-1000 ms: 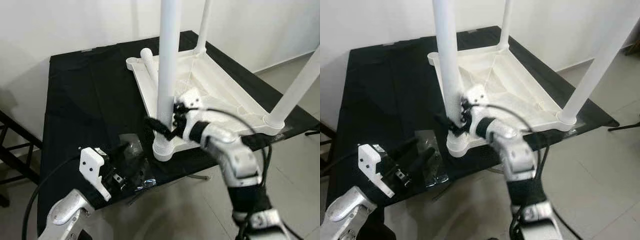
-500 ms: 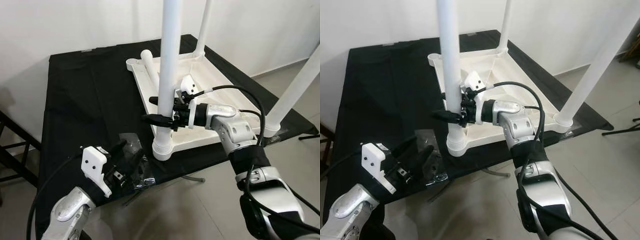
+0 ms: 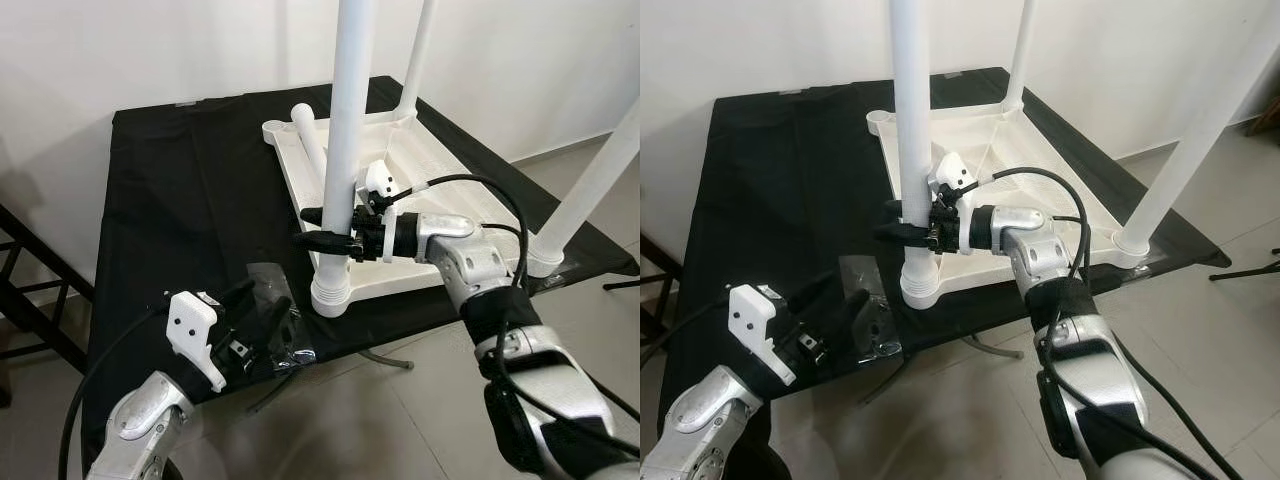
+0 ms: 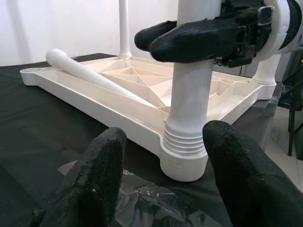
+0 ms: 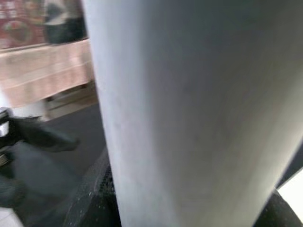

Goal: Building children table

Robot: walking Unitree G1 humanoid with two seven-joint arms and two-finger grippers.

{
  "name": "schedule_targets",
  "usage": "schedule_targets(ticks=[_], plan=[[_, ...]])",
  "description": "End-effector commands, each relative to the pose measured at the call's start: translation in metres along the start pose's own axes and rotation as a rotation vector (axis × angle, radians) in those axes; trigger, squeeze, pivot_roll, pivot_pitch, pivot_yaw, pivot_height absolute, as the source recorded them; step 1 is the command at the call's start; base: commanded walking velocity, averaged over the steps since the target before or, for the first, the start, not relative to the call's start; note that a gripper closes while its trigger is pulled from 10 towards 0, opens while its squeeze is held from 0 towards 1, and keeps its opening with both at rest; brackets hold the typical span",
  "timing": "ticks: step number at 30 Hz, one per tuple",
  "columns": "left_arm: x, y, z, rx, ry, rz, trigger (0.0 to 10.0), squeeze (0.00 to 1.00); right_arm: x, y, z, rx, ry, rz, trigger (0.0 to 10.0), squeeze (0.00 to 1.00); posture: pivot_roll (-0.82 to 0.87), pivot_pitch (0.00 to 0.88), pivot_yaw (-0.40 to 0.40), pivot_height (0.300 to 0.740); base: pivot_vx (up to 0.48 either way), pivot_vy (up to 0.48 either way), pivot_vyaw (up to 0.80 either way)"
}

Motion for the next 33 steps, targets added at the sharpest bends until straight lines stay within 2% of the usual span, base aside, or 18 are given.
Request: schedule_targets(ticks=[1, 2, 3, 4, 5, 6, 14, 15, 18, 19, 21, 23, 26, 27, 28, 29, 30, 33], plan=[[-0.004, 0.0, 0.0, 0.006, 0.003, 0.01, 10.0, 0.0, -0.01, -0.006, -0.011, -0.088, -0.004, 0.053, 0.0, 0.0, 0.06, 0.085, -0.037, 0.74, 0.0, 0.0, 0.0], [-0.004, 0.0, 0.001, 0.007, 0.005, 0.011, 10.0, 0.0, -0.015, -0.006, -0.016, -0.219, 0.05, 0.037, 0.0, 0.0, 0.05, 0.095, -0.05, 0.74, 0.0, 0.0, 0.0], [-0.003, 0.0, 0.003, 0.007, 0.009, 0.011, 10.0, 0.0, -0.041, -0.003, -0.004, -0.469, 0.146, 0.035, 0.0, 0.0, 0.03, 0.113, -0.028, 0.74, 0.0, 0.0, 0.0], [-0.003, 0.0, 0.003, 0.007, 0.009, 0.011, 10.0, 0.0, -0.041, -0.003, -0.004, -0.469, 0.146, 0.035, 0.0, 0.0, 0.03, 0.113, -0.028, 0.74, 0.0, 0.0, 0.0], [-0.002, 0.0, 0.005, 0.006, 0.014, 0.013, 10.0, 0.0, -0.068, -0.008, 0.016, -0.647, 0.21, 0.054, 0.0, 0.0, 0.03, 0.117, -0.015, 0.74, 0.0, 0.0, 0.0], [-0.002, 0.002, 0.006, 0.004, 0.018, 0.014, 10.0, 0.0, -0.079, -0.016, 0.022, -0.781, 0.245, 0.052, 0.0, 0.0, 0.02, 0.109, -0.001, 0.74, 0.0, 0.0, 0.0], [-0.004, 0.005, 0.012, -0.001, 0.015, 0.014, 10.0, 0.0, -0.075, -0.02, 0.01, -0.843, 0.205, 0.039, 0.0, 0.0, 0.02, 0.092, 0.0, 0.74, 0.0, 0.0, 0.0], [-0.004, 0.006, 0.013, 0.005, 0.015, 0.012, 10.0, 0.0, -0.077, -0.017, 0.013, -0.823, 0.198, 0.064, 9.9, 0.0, 0.02, 0.088, 0.001, 0.74, 0.0, 0.0, 0.0], [-0.004, 0.007, 0.016, 0.013, 0.018, 0.007, 10.0, 0.0, -0.076, -0.013, 0.017, -0.777, 0.203, 0.083, 10.0, 0.0, 0.01, 0.08, 0.001, 0.74, 0.0, 0.0, 0.0], [-0.004, 0.007, 0.016, 0.014, 0.018, 0.006, 10.0, 0.0, -0.069, -0.01, 0.018, -0.733, 0.217, 0.062, 10.0, 1.0, 0.01, 0.076, -0.001, 0.74, 0.0, 0.0, 0.0], [-0.004, 0.008, 0.016, 0.013, 0.018, 0.005, 10.0, 0.0, -0.063, -0.009, 0.02, -0.723, 0.226, 0.046, 10.0, 1.0, 0.01, 0.074, 0.0, 0.74, 0.0, 0.0, 0.0], [-0.005, 0.009, 0.016, 0.01, 0.016, 0.003, 10.0, 0.0, -0.038, -0.002, 0.016, -0.615, 0.199, -0.034, 10.0, 1.0, 0.01, 0.068, -0.001, 0.74, 0.0, 0.0, 0.0], [-0.005, 0.01, 0.016, 0.008, 0.015, 0.002, 10.0, 0.0, -0.027, 0.003, 0.017, -0.503, 0.164, -0.054, 10.0, 1.0, 0.02, 0.061, -0.002, 0.74, 0.0, 0.0, 0.0], [-0.006, 0.01, 0.015, 0.007, 0.015, 0.002, 10.0, 0.0, -0.019, 0.006, 0.019, -0.395, 0.126, -0.064, 10.0, 0.65, 0.02, 0.058, -0.003, 0.74, 0.0, 0.0, 0.0], [-0.007, 0.011, 0.015, 0.004, 0.015, 0.003, 10.0, 0.0, -0.015, 0.007, 0.026, -0.271, 0.089, -0.054, 10.0, 0.16, 0.02, 0.053, -0.003, 0.74, 0.0, 0.0, 0.0], [-0.007, 0.011, 0.015, 0.004, 0.015, 0.003, 10.0, 0.0, -0.015, 0.007, 0.026, -0.271, 0.089, -0.054, 10.0, 0.16, 0.02, 0.053, -0.003, 0.74, 0.0, 0.0, 0.0], [-0.007, 0.011, 0.015, 0.002, 0.014, 0.004, 0.0, 0.0, -0.011, 0.004, 0.031, -0.149, 0.022, -0.037, 10.0, 0.0, 0.03, 0.045, -0.004, 0.74, 0.0, 0.0, 0.0], [-0.009, 0.012, 0.015, -0.004, 0.011, 0.005, 0.0, 0.0, -0.006, -0.004, 0.027, -0.005, -0.021, -0.009, 10.0, 0.0, 0.04, 0.04, -0.003, 0.74, 0.0, 0.0, 0.0]])
Point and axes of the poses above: a point about 5 cm out from each wrist's last joint towards the gripper, its own y axis pointing out of the wrist towards the gripper, its own x axis along the axis of the wrist's last joint, z = x × y, the point moved 6 cm from there along y, pointing out of the wrist towards the gripper
